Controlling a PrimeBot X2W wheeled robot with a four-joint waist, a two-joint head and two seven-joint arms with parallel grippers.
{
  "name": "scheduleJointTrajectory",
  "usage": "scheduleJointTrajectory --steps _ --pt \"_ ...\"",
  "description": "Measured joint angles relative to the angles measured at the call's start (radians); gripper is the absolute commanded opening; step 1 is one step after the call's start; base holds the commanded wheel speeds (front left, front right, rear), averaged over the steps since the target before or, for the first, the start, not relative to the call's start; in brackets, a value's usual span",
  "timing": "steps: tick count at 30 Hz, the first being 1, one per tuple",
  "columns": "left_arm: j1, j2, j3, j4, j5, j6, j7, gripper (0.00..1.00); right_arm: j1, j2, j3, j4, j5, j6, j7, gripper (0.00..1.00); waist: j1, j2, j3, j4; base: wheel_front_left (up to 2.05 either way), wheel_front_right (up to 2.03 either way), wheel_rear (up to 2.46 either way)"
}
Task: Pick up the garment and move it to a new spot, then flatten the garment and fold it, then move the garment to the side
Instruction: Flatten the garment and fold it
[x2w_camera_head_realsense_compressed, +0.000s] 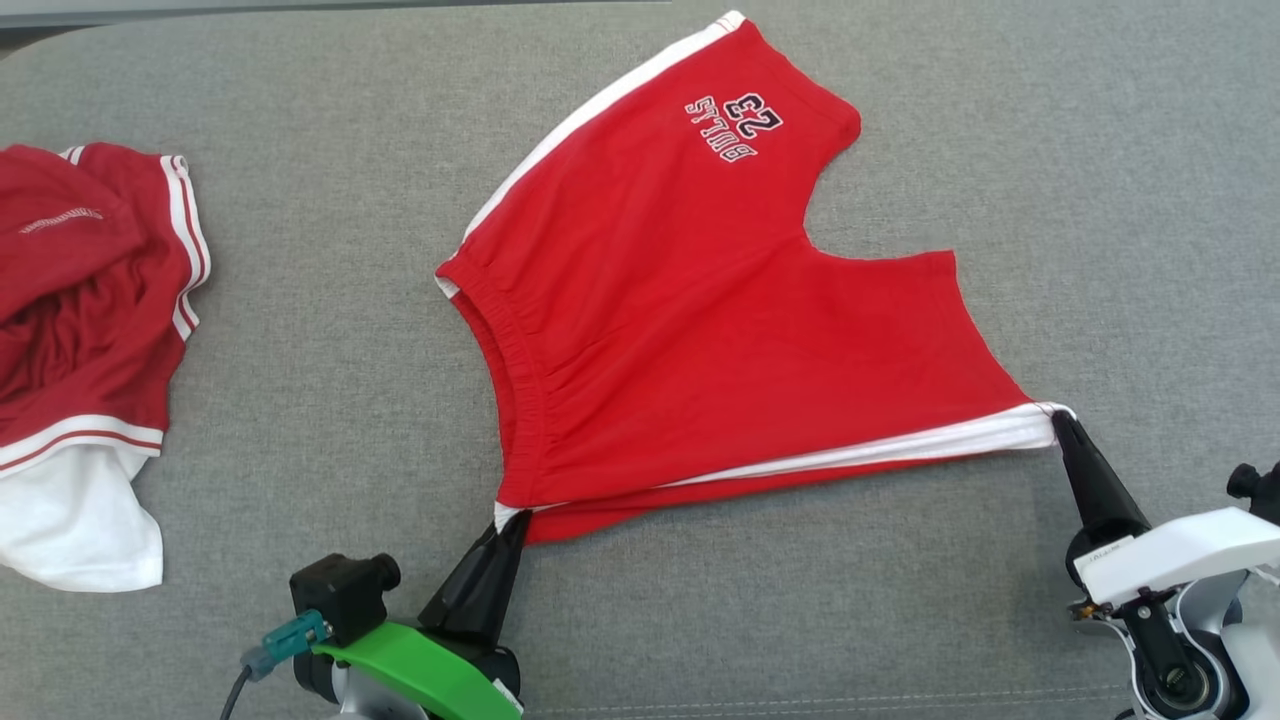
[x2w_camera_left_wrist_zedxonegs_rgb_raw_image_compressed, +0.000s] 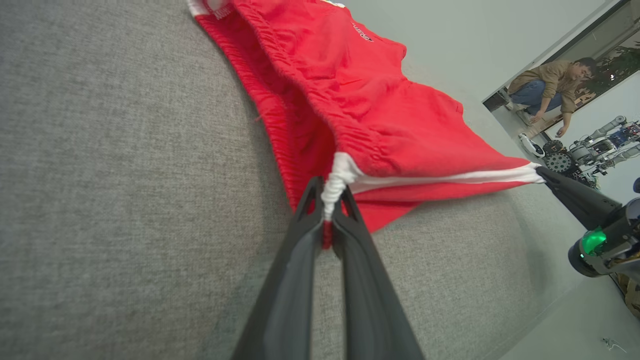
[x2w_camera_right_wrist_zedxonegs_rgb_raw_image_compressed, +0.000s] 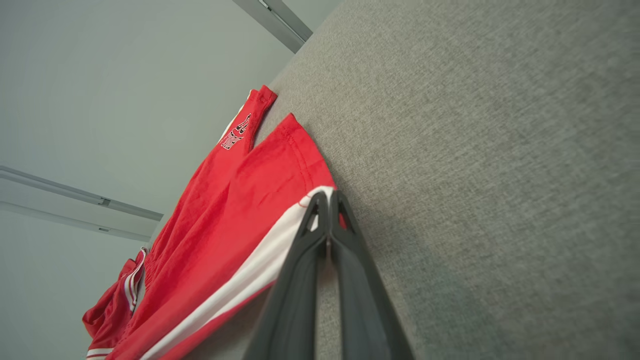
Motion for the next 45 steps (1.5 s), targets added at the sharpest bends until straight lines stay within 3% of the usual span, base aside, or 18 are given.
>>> scheduleJointTrajectory --steps 14,17,21,22,23,24,25,26,27,29,30,45 --pt "0.003 -0.006 -0.07 0.056 0.013 -0.006 -0.01 0.0 0.037 -0.071 -0.005 -0.017 -0.042 0.002 0.018 0.0 0.0 0.0 -0.012 -0.034 0.0 0.0 0.0" --pt "0.002 -0.006 -0.081 0.071 0.019 -0.006 -0.012 0.06 0.032 -0.079 0.013 -0.006 -0.073 0.002 0.018 0.0 0.0 0.0 -0.012 -0.034 0.0 0.0 0.0" --pt "0.0 -0.006 -0.084 0.096 0.019 -0.006 -0.018 0.35 0.011 -0.083 0.036 0.01 -0.113 0.002 0.017 0.05 0.0 0.0 -0.014 -0.031 0.0 0.0 0.0" --pt "0.0 -0.007 -0.085 0.099 0.019 -0.006 -0.018 0.4 0.004 -0.082 0.041 0.014 -0.116 0.002 0.016 0.11 0.0 0.0 -0.015 -0.03 0.0 0.0 0.0" --pt "-0.001 -0.01 -0.084 0.102 0.017 -0.006 -0.018 0.46 -0.003 -0.081 0.044 0.017 -0.119 0.002 0.013 0.25 0.0 0.0 -0.015 -0.029 0.0 0.0 0.0" --pt "-0.002 -0.018 -0.083 0.107 0.009 -0.006 -0.018 0.58 -0.011 -0.078 0.046 0.021 -0.122 0.002 0.01 0.42 0.0 0.0 -0.016 -0.028 0.0 0.0 0.0" --pt "-0.002 -0.027 -0.082 0.114 -0.003 -0.006 -0.019 0.85 -0.018 -0.077 0.049 0.028 -0.124 0.001 0.01 0.44 0.0 0.0 -0.016 -0.027 0.0 0.0 0.0" --pt "-0.002 -0.035 -0.085 0.119 -0.011 -0.006 -0.019 1.0 -0.024 -0.077 0.053 0.035 -0.135 0.001 0.007 0.49 0.0 0.0 -0.017 -0.026 0.0 0.0 0.0" --pt "-0.003 -0.04 -0.09 0.122 -0.017 -0.006 -0.019 1.0 -0.027 -0.076 0.051 0.042 -0.137 -0.001 0.004 0.77 0.0 0.0 -0.018 -0.024 0.0 0.0 0.0" --pt "-0.004 -0.044 -0.109 0.124 -0.044 -0.006 -0.019 1.0 -0.027 -0.075 0.049 0.054 -0.138 -0.008 -0.001 0.89 0.0 0.0 -0.021 -0.018 0.0 0.0 0.0" --pt "-0.005 -0.046 -0.115 0.124 -0.052 -0.006 -0.019 1.0 -0.027 -0.073 0.05 0.058 -0.138 -0.008 -0.001 1.0 0.0 0.0 -0.022 -0.016 0.0 0.0 0.0" --pt "-0.011 -0.034 -0.12 0.129 -0.088 -0.006 -0.021 1.0 -0.035 -0.115 0.079 0.083 -0.271 -0.022 -0.069 1.0 0.0 0.0 -0.056 -0.012 0.0 0.0 0.0"
